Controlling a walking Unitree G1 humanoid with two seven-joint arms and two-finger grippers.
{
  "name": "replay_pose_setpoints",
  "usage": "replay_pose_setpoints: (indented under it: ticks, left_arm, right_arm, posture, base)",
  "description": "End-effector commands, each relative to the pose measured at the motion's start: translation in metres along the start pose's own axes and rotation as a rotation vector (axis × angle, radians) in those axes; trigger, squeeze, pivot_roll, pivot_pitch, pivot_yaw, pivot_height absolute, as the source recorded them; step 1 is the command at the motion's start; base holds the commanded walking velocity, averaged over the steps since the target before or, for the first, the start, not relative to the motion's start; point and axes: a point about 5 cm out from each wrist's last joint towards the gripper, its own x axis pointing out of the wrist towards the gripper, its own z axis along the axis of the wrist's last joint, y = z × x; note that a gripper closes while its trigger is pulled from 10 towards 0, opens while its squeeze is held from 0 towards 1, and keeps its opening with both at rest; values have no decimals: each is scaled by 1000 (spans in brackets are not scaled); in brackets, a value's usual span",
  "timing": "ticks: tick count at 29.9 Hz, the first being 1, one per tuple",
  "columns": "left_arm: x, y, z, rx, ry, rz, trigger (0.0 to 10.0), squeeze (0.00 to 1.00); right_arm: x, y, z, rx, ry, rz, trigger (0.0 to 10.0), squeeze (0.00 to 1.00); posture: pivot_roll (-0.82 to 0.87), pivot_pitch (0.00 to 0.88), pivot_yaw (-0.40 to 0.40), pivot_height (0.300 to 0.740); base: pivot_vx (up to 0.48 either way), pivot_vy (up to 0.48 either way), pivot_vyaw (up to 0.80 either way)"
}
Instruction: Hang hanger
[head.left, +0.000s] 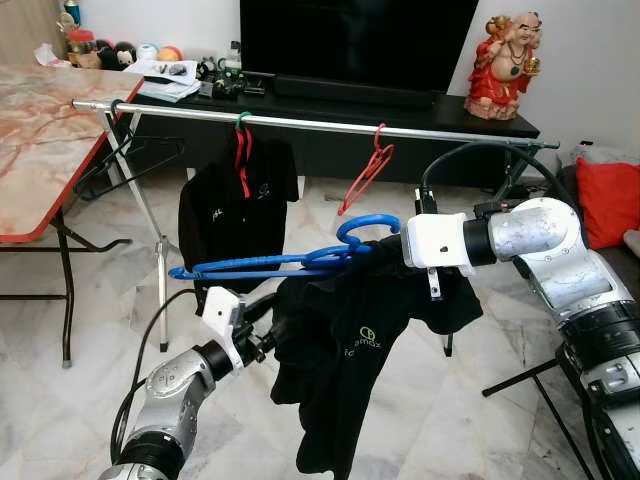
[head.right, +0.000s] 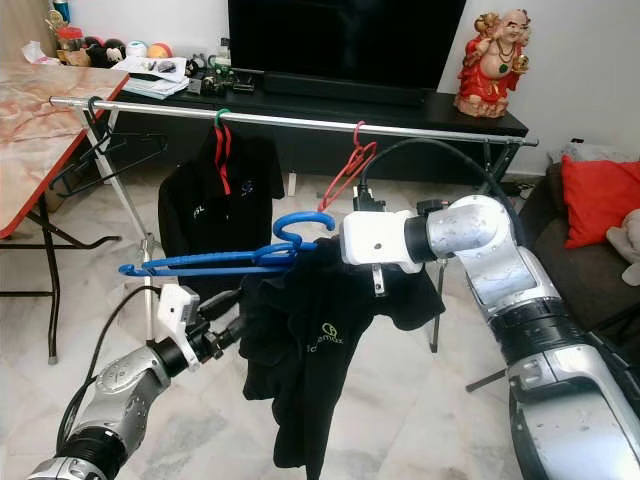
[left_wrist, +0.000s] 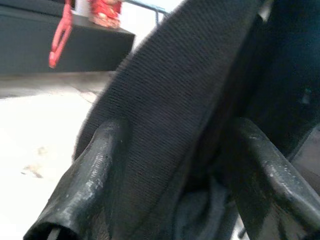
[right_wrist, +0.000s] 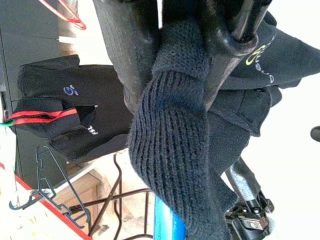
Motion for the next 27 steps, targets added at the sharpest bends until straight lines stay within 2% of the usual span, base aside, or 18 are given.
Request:
replay_pose_setpoints:
  ticks: [1,8,10,11,13,18,21,22,24,27]
  left_arm:
    - [3,-2,5,20,10,-54,10000,0]
    - [-2,1,5,42,23,-33,10000,0]
    - [-3,11,8,104,26,72,10000,0]
    - [-5,18,13,125,9,150,10000,0]
    - [-6,25,20,149,-30,228,10000,0]
    - [-6,30,26,154,-72,292,10000,0]
    - [-3,27,26,135,-80,256,10000,0]
    - [3,21,24,107,-78,193,10000,0]
    - [7,15,21,87,-67,134,10000,0]
    - [10,10,17,69,-51,81,10000,0]
  right_arm:
    - [-10,-6,7,-34,-14,-32,0,0]
    - [-10,-5,5,-31,-5,-27,0,0]
    - [-10,-4,5,-31,-4,-26,0,0]
    - [-10,-4,4,-31,-4,-25,0,0]
    - [-10,-4,4,-31,-2,-23,0,0]
    - [-9,-3,4,-31,-1,-14,0,0]
    - [-9,-3,4,-30,-1,-13,0,0]
    - [-8,-3,4,-29,-1,-11,0,0]
    - [-8,-3,4,-28,-1,-9,0,0]
    - [-8,-2,4,-27,-2,-5,0,0]
  posture:
    - [-54,15,-120,740]
    - [-55,12,-121,740]
    - [-55,11,-120,740]
    - [-56,9,-121,740]
    - [-57,8,-122,740]
    - [-57,5,-124,740]
    - [-58,5,-125,740]
    - [-59,7,-128,740]
    - [-59,7,-129,740]
    - [-63,9,-130,740]
  base:
    - [0,0,0]
    - [0,0,0]
    - [0,0,0]
    - [0,0,0]
    - [0,0,0]
    - [0,0,0]
    - [0,0,0]
    - [0,0,0]
    - [0,0,0]
    - [0,0,0]
